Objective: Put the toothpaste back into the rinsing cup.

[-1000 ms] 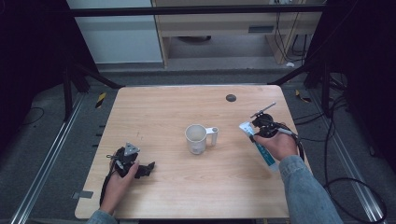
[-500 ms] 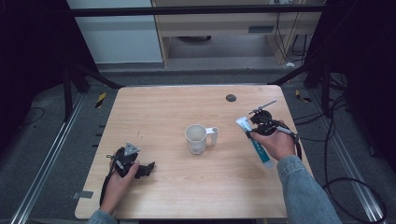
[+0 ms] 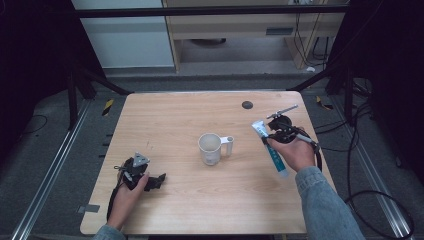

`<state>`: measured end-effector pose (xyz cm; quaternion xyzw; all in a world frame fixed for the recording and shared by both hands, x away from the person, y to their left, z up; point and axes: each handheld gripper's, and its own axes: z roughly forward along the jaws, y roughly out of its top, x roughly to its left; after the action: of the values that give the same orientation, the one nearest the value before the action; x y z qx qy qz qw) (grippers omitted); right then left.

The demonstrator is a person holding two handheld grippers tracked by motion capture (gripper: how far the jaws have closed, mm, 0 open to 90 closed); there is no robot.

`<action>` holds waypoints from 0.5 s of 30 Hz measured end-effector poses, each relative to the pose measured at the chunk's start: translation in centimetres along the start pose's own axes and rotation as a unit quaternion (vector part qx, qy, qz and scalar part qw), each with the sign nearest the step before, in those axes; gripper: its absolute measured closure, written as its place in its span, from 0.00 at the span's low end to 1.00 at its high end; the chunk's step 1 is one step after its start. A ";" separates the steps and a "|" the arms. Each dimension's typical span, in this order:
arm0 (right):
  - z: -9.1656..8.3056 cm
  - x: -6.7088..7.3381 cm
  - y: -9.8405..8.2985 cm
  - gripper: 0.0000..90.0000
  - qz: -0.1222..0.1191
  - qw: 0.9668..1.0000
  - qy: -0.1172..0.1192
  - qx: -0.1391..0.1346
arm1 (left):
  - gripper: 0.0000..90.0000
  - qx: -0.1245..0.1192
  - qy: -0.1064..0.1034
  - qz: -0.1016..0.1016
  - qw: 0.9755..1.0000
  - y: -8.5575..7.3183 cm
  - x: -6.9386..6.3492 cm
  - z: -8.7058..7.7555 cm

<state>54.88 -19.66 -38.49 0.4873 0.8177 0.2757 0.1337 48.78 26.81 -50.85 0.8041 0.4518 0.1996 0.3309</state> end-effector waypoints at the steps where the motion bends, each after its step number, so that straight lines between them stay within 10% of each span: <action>1: -0.1 0.0 0.0 0.87 0.001 1.000 0.000 -0.002 | 0.00 0.000 0.000 0.000 1.000 0.0 0.0 0.0; 15: -0.5 0.8 0.7 0.87 0.000 1.000 0.008 -0.028 | 0.00 0.000 0.000 0.000 1.000 0.0 0.0 0.0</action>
<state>54.79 -18.90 -37.68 0.4813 0.8104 0.3027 0.1411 48.78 26.81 -50.85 0.8040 0.4519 0.1996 0.3310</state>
